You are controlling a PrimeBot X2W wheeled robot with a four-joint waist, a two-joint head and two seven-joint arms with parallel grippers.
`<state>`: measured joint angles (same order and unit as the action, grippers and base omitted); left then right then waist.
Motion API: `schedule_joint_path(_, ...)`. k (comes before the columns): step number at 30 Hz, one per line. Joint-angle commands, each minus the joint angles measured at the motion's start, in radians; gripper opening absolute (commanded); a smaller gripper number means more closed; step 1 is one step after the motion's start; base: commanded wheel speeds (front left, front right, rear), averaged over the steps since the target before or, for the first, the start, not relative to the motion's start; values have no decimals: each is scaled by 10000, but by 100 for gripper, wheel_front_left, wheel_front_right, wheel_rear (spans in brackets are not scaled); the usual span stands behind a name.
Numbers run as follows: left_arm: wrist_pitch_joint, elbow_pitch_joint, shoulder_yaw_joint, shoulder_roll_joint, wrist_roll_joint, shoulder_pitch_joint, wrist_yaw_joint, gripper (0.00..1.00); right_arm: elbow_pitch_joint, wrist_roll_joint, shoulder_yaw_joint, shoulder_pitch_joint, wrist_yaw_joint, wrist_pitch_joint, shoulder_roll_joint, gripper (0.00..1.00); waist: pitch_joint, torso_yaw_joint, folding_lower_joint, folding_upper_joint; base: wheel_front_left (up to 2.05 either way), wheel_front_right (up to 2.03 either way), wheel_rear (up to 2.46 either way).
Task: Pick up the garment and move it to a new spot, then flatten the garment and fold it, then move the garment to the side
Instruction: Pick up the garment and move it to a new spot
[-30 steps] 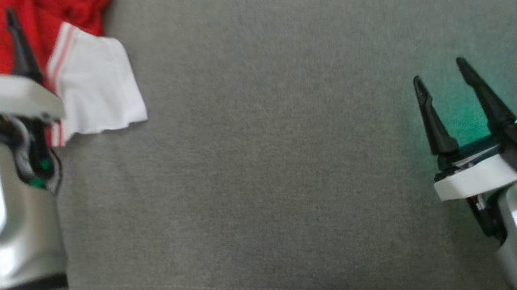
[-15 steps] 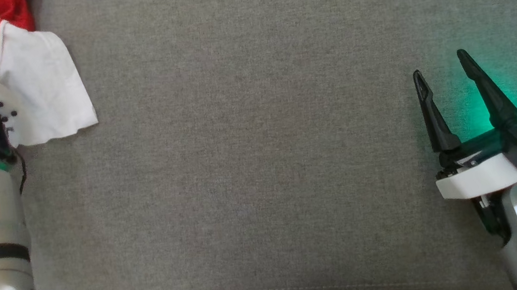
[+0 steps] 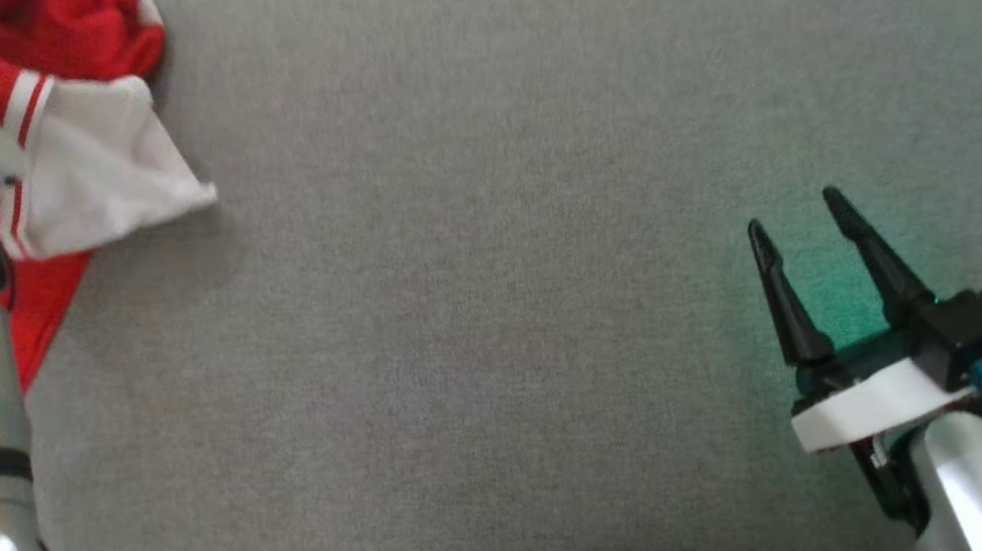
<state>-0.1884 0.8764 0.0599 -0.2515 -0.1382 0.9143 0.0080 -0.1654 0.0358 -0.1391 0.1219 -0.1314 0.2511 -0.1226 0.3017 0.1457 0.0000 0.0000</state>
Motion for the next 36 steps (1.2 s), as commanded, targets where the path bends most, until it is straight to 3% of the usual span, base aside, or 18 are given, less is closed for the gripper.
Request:
schedule_joint_path(1, 111, -597, 97, -518, -37, 541, -137, 0, 253, 102, -229, -71, 7, 107, 117, 100, -713, 18, 0, 0, 0, 0, 0)
schedule_joint_path(6, 1347, -2196, -372, -343, -224, 367, -825, 0, 138, 168, -236, -411, 7, 107, 360, 100, -1641, -222, 0, 0, 0, 0, 0)
schedule_joint_path(11, 3213, -4649, -806, -87, -1011, -379, -1228, 0, 96, 188, -251, -648, 7, 107, 522, 100, -2179, -664, 0, 0, 0, 0, 0)
schedule_joint_path(19, 5778, -8424, -1289, 118, -2894, -1709, -1354, 0, 93, 197, -371, -745, 7, 107, 636, 100, -2409, -1466, 0, 0, 0, 0, 0)
schedule_joint_path(25, 7552, -10663, -1816, 807, -4589, -2647, -1251, 0, 161, 291, -613, -515, 7, 107, 685, 100, -2260, -2406, 0, 0, 0, 0, 0)
schedule_joint_path(28, 7846, -10730, -2206, 1227, -4893, -2960, -1096, 0, 228, 402, -713, -370, 7, 107, 703, 100, -2102, -2842, 0, 0, 0, 0, 0)
schedule_joint_path(32, 7629, -9766, -2703, 1652, -4973, -3119, -877, 0, 284, 597, -850, -202, 7, 107, 717, 100, -1842, -3367, 0, 0, 0, 0, 0)
schedule_joint_path(36, 5979, -7985, -3001, 1897, -4607, -2770, -755, 0, 326, 919, -1070, -19, 7, 107, 721, 100, -1569, -3929, 0, 0, 0, 0, 0)
